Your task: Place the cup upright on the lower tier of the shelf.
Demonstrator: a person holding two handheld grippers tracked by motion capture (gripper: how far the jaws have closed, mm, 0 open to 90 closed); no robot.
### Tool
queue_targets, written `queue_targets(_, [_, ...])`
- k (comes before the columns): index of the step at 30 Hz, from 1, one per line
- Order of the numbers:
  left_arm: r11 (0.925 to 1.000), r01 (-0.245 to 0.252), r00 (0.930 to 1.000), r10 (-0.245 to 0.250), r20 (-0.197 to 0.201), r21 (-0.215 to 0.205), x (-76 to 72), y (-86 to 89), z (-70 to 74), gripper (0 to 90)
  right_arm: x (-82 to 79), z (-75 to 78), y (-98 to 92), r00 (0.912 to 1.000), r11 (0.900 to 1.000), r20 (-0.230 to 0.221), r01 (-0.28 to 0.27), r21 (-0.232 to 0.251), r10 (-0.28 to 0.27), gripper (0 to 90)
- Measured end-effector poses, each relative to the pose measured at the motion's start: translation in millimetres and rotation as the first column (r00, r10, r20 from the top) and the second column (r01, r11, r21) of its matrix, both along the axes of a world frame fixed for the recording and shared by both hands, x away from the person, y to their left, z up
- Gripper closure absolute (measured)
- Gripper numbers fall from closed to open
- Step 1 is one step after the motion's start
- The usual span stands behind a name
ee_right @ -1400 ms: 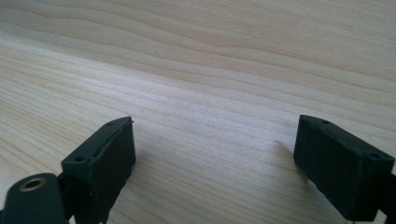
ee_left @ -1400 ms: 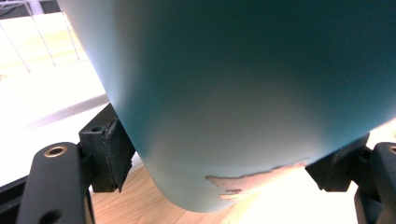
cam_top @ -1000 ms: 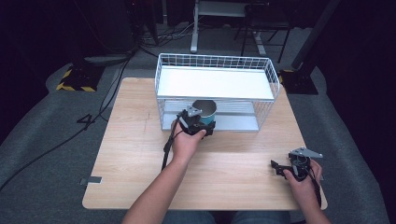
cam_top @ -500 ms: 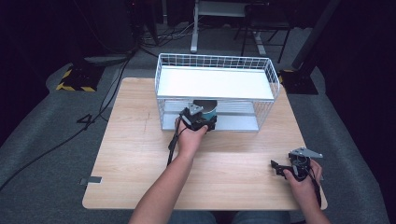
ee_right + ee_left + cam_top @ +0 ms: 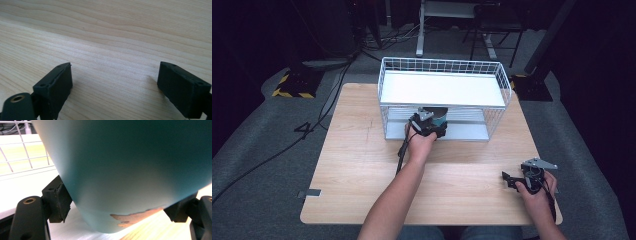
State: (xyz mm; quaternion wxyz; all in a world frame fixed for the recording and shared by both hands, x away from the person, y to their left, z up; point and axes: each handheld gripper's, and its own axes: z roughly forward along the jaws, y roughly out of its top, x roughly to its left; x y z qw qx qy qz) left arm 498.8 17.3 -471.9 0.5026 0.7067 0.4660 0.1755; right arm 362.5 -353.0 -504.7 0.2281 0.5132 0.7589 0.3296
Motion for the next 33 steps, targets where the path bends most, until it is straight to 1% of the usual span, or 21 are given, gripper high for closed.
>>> queue_targets(2, [1.0000,-0.006,1.0000,0.006,0.002,0.003,2.3,-1.6,-0.9,21.9,0.0,0.0,0.0,1.0000,1.000,0.000,0.000,0.000,0.000,13.1])
queue_targets(4, [0.9996,-0.026,0.9997,0.026,0.000,0.010,5.1,-5.2,-1.2,21.8,0.0,0.0,0.0,1.0000,1.000,0.000,0.000,0.000,0.000,13.1])
queue_targets(5, [0.9992,-0.038,0.9993,0.038,-0.003,0.013,6.2,-6.9,-1.1,21.8,0.0,0.0,0.0,1.0000,1.000,0.001,-0.001,-0.001,0.001,13.1])
queue_targets(6, [0.9991,-0.040,0.9991,0.041,-0.009,0.013,7.3,-8.5,-0.6,21.8,0.0,-0.1,-0.1,1.0000,1.000,0.001,-0.001,-0.001,0.001,13.1])
queue_targets(9, [0.9981,-0.053,0.9986,0.053,-0.002,0.030,11.2,-11.8,0.1,21.8,0.0,-0.1,-0.1,1.0000,1.000,0.001,-0.001,-0.001,0.001,13.1])
queue_targets(11, [0.9980,-0.053,0.9986,0.053,-0.005,0.036,13.0,-13.2,-0.6,21.8,0.0,0.0,0.0,1.0000,1.000,0.001,-0.001,0.000,0.001,13.1])
queue_targets(13, [0.9970,-0.057,0.9983,0.057,-0.009,0.052,15.4,-13.3,-1.9,21.8,0.0,0.0,0.0,1.0000,1.000,0.000,0.000,0.000,0.000,13.1])
queue_targets(21, [0.9965,-0.059,0.9978,0.061,-0.025,0.059,20.0,-14.8,-7.3,21.7,0.0,0.0,-0.1,1.0000,1.000,0.000,0.000,-0.001,0.000,13.0])
queue_targets(22, [0.9962,-0.056,0.9979,0.058,-0.029,0.066,20.4,-14.2,-7.8,21.7,0.0,0.0,-0.1,1.0000,1.000,0.000,0.000,-0.001,0.000,13.1])
queue_targets(23, [0.9963,-0.060,0.9976,0.062,-0.032,0.062,20.8,-14.3,-8.9,21.7,0.0,0.0,0.0,1.0000,1.000,0.000,0.000,0.000,0.000,13.1])
queue_targets(26, [0.9947,-0.063,0.9970,0.066,-0.041,0.082,21.5,-13.0,-10.9,21.7,0.0,0.0,-0.1,1.0000,1.000,0.000,0.000,-0.001,0.000,13.1])
queue_targets(29, [0.9936,-0.051,0.9974,0.056,-0.046,0.101,22.2,-12.0,-12.4,21.6,0.0,0.0,-0.1,1.0000,1.000,0.000,0.000,-0.001,0.000,13.1])
queue_targets(33, [0.9931,-0.047,0.9979,0.051,-0.039,0.108,22.5,-12.1,-12.9,21.5,0.0,-0.1,-0.1,1.0000,1.000,0.001,-0.001,-0.001,0.001,13.1])
